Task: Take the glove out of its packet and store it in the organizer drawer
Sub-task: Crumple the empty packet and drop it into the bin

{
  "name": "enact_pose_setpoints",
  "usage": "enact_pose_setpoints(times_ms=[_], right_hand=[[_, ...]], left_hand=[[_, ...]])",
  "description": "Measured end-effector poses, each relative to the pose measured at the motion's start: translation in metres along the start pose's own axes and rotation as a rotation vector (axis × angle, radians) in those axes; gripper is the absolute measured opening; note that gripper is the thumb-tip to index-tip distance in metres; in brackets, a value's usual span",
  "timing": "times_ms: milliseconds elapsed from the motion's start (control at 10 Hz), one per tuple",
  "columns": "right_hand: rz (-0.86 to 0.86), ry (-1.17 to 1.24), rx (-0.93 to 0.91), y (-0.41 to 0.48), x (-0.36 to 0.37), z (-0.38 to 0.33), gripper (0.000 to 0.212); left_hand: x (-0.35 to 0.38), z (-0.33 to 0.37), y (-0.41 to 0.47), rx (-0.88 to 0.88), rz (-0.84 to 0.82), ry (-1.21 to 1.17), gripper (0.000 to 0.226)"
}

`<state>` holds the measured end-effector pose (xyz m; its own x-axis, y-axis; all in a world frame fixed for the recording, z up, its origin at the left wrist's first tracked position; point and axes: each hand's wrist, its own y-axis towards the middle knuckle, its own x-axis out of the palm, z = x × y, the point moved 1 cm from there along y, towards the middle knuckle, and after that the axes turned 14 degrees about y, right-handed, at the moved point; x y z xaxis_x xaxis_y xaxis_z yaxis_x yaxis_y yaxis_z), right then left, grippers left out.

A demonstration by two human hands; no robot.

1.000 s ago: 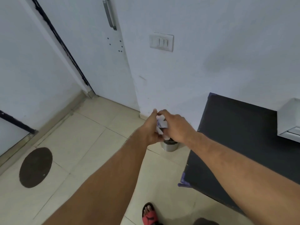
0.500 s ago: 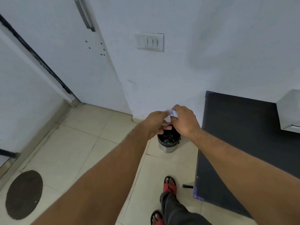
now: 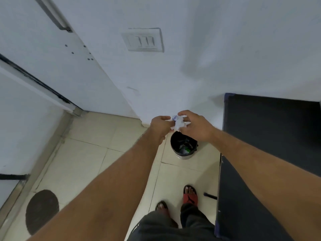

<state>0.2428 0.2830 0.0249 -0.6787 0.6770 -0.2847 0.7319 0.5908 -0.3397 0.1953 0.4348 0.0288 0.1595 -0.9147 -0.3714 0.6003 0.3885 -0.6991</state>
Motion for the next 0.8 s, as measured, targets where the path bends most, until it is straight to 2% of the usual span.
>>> enact_pose_setpoints(times_ms=[200, 400, 600, 800], right_hand=[[0.192, -0.063, 0.106, 0.023, -0.009, 0.05, 0.069], [0.276, -0.087, 0.173, 0.065, 0.011, 0.111, 0.049], [0.424, -0.035, 0.392, 0.106, 0.038, 0.172, 0.04], [0.413, -0.037, 0.549, 0.161, 0.066, 0.24, 0.043]], left_hand=[[0.041, -0.003, 0.049, -0.079, -0.106, 0.107, 0.033], [0.066, -0.025, 0.116, -0.168, -0.294, 0.042, 0.049], [0.061, -0.064, 0.19, -0.214, -0.26, 0.122, 0.041], [0.063, -0.116, 0.253, -0.243, -0.248, 0.236, 0.035]])
